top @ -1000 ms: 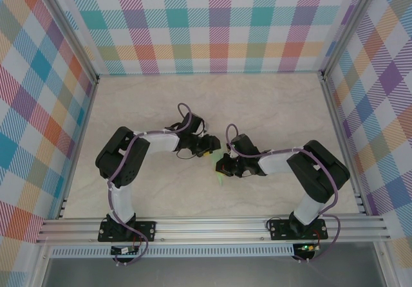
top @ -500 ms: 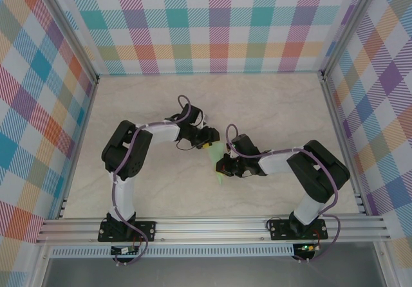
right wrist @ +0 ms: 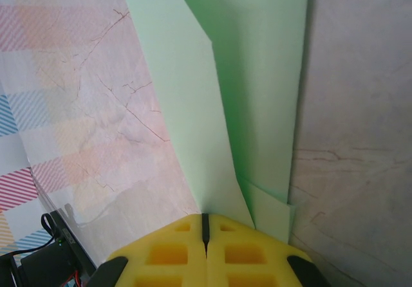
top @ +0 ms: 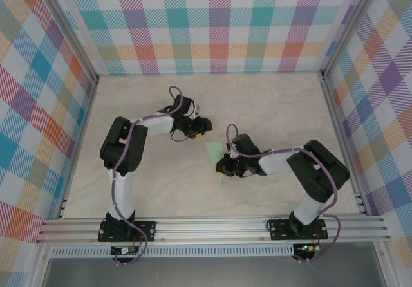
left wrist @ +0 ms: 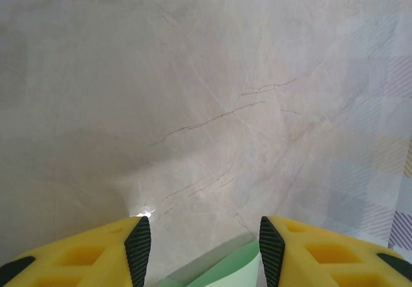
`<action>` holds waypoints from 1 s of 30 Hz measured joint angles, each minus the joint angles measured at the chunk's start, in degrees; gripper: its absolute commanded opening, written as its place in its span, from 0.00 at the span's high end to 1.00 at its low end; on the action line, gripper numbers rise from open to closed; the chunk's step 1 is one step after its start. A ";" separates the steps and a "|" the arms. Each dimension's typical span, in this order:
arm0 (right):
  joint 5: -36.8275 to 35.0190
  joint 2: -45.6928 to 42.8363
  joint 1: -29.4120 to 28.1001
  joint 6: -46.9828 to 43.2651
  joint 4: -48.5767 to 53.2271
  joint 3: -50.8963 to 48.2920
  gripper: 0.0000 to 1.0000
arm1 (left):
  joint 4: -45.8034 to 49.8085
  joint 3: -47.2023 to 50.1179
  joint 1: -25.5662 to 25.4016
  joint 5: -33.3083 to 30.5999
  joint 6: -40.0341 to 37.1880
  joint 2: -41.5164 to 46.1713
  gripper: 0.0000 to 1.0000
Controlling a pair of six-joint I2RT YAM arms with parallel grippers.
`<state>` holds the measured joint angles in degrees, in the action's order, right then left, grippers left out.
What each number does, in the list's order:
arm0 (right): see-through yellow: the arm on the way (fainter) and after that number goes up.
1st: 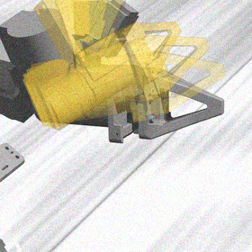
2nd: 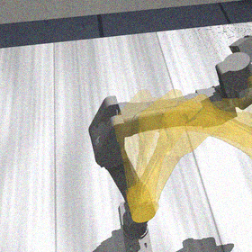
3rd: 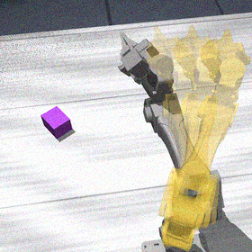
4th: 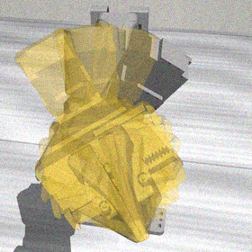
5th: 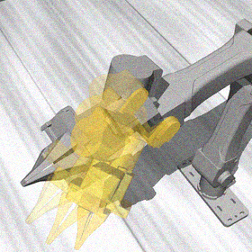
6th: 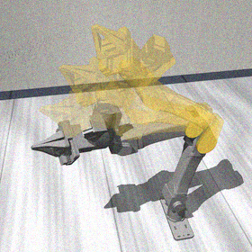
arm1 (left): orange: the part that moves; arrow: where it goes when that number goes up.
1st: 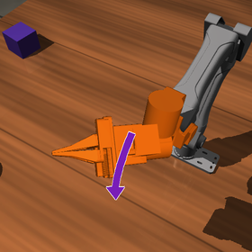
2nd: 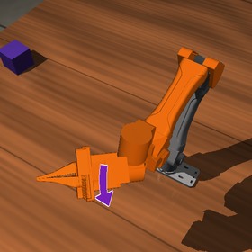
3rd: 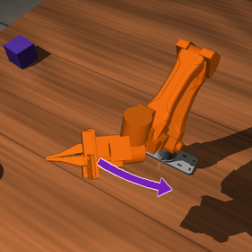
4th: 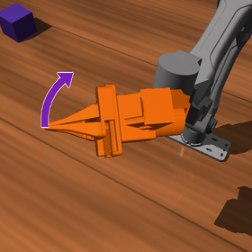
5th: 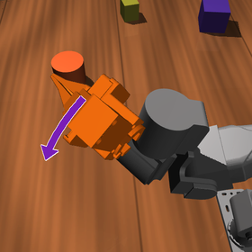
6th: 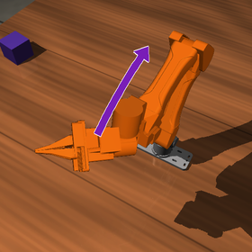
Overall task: Fold a paper plane with a square sheet of paper (pick it up from the middle)
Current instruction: Fold the wing for the fifth time at the center of the table.
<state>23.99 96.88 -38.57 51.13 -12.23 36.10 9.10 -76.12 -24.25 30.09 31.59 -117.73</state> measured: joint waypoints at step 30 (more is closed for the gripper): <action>2.03 0.33 0.70 -0.59 4.15 2.60 0.93 | -4.76 8.83 -9.33 -0.66 9.14 2.93 0.73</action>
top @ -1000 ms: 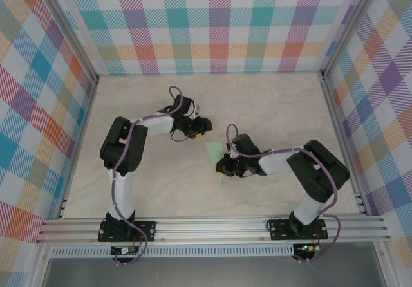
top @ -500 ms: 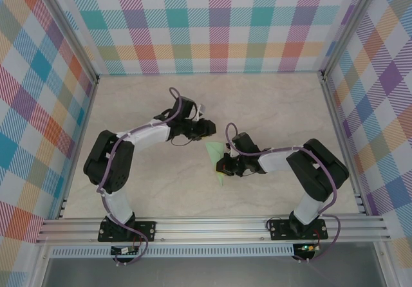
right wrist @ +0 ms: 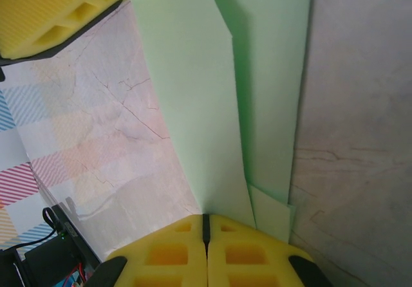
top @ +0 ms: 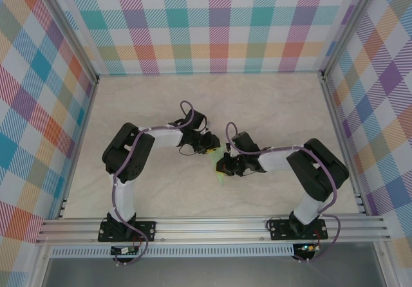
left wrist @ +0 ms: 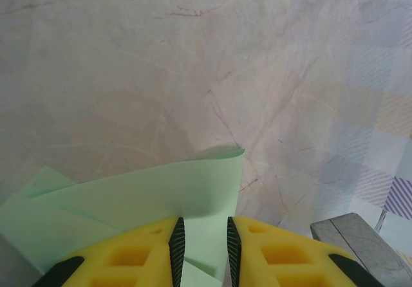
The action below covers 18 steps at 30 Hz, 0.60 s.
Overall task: Fold a paper plane with a square sheet of paper (pick it up from the middle)
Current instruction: Fold the wing for the fifth time at the center of the table.
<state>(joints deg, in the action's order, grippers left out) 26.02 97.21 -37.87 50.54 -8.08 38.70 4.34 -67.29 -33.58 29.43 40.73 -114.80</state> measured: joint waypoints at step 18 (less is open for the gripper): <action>1.27 5.88 1.31 -0.02 1.53 6.71 0.91 | -0.15 0.20 -0.02 -0.35 0.20 -0.02 0.74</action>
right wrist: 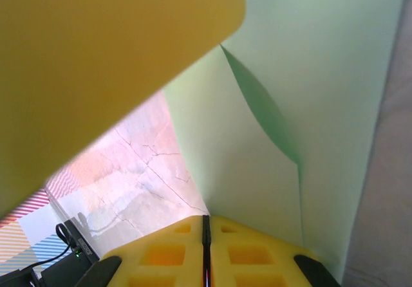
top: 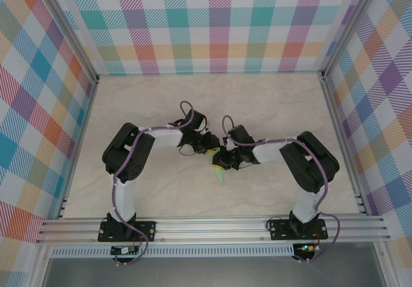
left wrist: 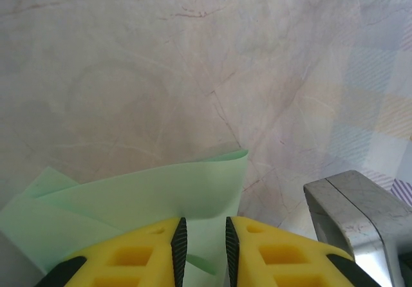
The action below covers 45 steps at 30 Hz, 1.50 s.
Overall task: Fold a paper plane with a square sheet of paper (pick it up from the middle)
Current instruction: Fold the wing for the fifth time at the center of the table.
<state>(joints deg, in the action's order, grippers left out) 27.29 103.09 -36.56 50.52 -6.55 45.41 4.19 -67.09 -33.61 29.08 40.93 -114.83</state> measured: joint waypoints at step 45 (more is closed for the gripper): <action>8.81 -8.98 -0.87 -7.98 6.43 -10.36 0.84 | 0.90 -0.57 -0.02 -0.04 -0.15 -0.22 0.74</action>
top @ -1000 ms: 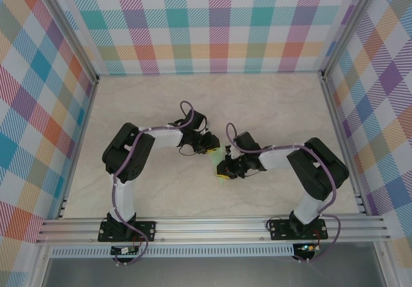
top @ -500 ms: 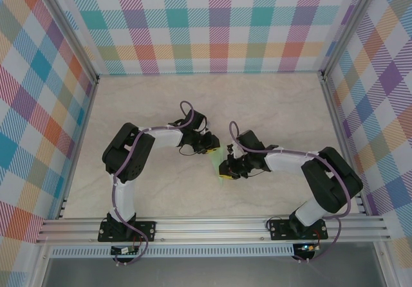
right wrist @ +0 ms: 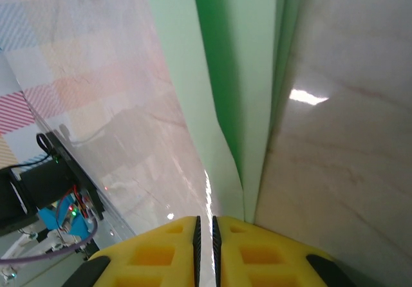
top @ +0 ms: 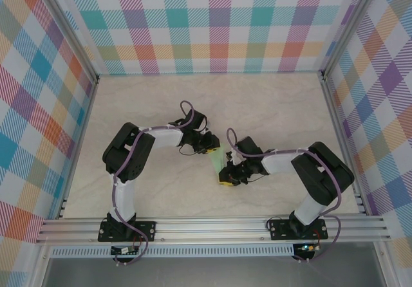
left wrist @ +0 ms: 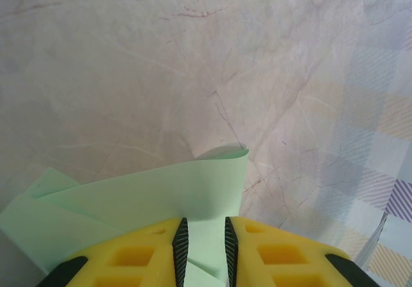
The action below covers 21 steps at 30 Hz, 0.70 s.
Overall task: Fold a paper plane with a square sheet of paper (pick it up from the middle)
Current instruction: Fold the wing for the fifth time at the center of the table.
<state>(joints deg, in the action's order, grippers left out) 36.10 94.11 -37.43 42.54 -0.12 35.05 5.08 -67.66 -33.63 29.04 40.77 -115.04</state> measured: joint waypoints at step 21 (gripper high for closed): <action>-6.60 -3.48 -0.57 -0.94 8.07 6.51 0.84 | 0.17 -0.09 0.00 0.02 -0.11 -0.02 0.73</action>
<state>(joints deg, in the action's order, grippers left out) 29.50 90.63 -38.00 41.60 7.94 41.56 5.26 -67.75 -33.63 29.06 40.66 -115.07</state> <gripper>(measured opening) 0.161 0.266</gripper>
